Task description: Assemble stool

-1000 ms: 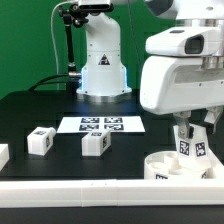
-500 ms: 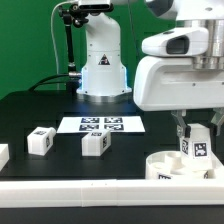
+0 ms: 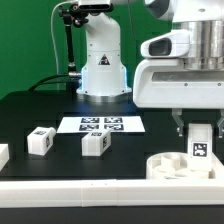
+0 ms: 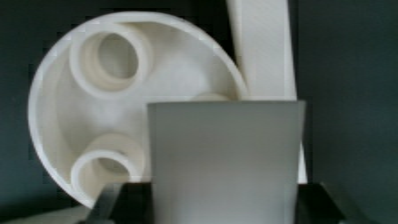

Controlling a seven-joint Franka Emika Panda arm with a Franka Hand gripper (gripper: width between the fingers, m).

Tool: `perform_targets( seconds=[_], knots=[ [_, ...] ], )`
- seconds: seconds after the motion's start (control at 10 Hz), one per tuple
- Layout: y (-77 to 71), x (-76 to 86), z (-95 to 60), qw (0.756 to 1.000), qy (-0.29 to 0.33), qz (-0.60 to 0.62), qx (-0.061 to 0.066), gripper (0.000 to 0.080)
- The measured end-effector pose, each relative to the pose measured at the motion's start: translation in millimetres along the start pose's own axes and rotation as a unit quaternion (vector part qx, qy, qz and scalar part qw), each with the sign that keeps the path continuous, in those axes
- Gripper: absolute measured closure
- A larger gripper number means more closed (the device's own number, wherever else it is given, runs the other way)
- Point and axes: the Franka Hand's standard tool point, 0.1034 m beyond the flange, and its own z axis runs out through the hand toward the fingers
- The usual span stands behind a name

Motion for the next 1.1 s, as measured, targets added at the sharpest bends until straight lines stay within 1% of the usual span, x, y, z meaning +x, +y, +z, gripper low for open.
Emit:
perform_targets(
  seconds=[0.2,0.5,0.8,1.1],
  knots=[
    [-0.4,-0.2,0.0,0.995,-0.002,0.100,0.003,0.0461],
    [-0.4,-0.2,0.0,0.977,-0.008,0.213,0.009,0.0461],
    [-1.0,-0.6,0.2,0.939,-0.020,0.342,0.018,0.0461],
    [-2.9,-1.0,-0.1,0.904,-0.028,0.425,0.023,0.0461]
  ],
)
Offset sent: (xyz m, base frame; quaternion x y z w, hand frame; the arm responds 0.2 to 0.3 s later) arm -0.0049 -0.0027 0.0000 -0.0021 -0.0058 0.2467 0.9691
